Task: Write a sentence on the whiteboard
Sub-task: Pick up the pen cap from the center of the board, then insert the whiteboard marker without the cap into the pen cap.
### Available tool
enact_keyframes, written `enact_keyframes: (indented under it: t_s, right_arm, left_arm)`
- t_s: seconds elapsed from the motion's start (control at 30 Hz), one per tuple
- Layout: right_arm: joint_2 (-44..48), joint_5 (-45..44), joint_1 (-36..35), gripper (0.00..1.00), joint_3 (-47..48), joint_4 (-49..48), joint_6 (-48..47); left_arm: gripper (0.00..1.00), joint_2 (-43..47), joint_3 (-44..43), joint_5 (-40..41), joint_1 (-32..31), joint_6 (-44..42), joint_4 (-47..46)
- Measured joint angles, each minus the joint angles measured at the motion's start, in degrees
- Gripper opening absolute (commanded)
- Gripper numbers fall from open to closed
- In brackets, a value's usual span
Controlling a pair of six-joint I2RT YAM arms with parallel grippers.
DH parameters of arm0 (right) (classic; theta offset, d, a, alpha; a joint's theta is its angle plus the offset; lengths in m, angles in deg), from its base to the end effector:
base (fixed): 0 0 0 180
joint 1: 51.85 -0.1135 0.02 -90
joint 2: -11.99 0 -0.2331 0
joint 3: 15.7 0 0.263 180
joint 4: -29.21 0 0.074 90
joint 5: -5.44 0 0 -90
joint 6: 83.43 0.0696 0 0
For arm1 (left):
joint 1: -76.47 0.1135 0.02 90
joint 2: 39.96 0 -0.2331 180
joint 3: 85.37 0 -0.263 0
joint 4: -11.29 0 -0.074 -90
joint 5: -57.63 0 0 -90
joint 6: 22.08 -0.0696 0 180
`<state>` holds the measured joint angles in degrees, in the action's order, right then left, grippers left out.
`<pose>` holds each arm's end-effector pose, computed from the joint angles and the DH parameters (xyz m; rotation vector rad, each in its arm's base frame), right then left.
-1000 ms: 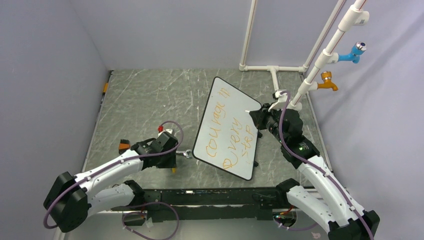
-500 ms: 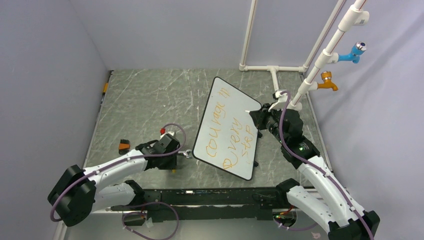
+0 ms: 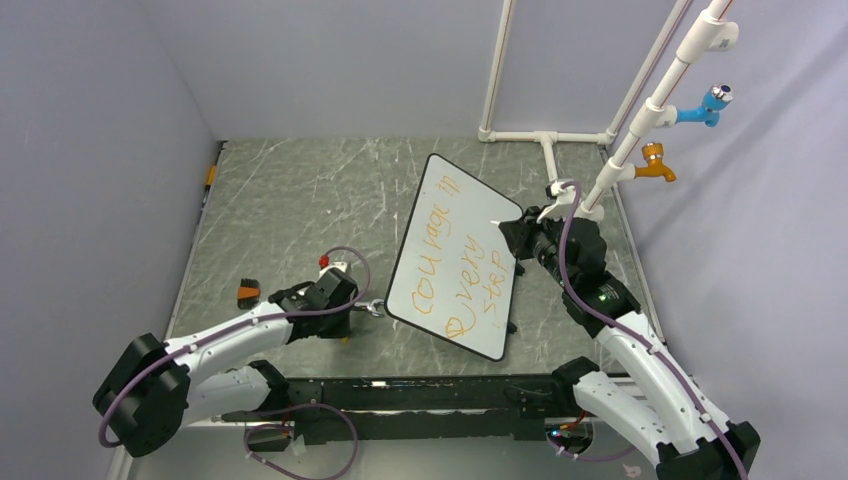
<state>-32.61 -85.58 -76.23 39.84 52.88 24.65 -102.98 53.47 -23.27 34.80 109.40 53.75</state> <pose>0.2303 0.1030 0.2954 -0.0872 1.8204 0.5123 0.1718 -0.1382 0.0947 -0.0444 2.6923 -0.2469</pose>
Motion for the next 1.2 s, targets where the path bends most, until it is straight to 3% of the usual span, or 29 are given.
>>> enact_keyframes:
  t_s: [0.27,0.6,0.93,1.2]
  right_arm:
    - [0.0,1.0,0.0,0.00,1.4,0.2,0.0]
    - [-1.0,4.5,0.0,0.00,2.7,-0.7,0.5]
    - [-3.5,7.0,0.0,0.00,4.2,-1.1,1.7]
    - [-4.1,9.9,0.0,0.00,4.8,-4.4,4.6]
  left_arm:
    - [0.00,8.4,0.3,2.8,0.0,1.4,3.5]
    - [0.00,23.2,-7.1,10.8,0.2,3.1,8.5]
    - [0.00,30.5,-8.9,13.9,1.3,0.3,4.1]
    - [0.00,31.2,-15.8,17.8,1.7,-0.2,-1.9]
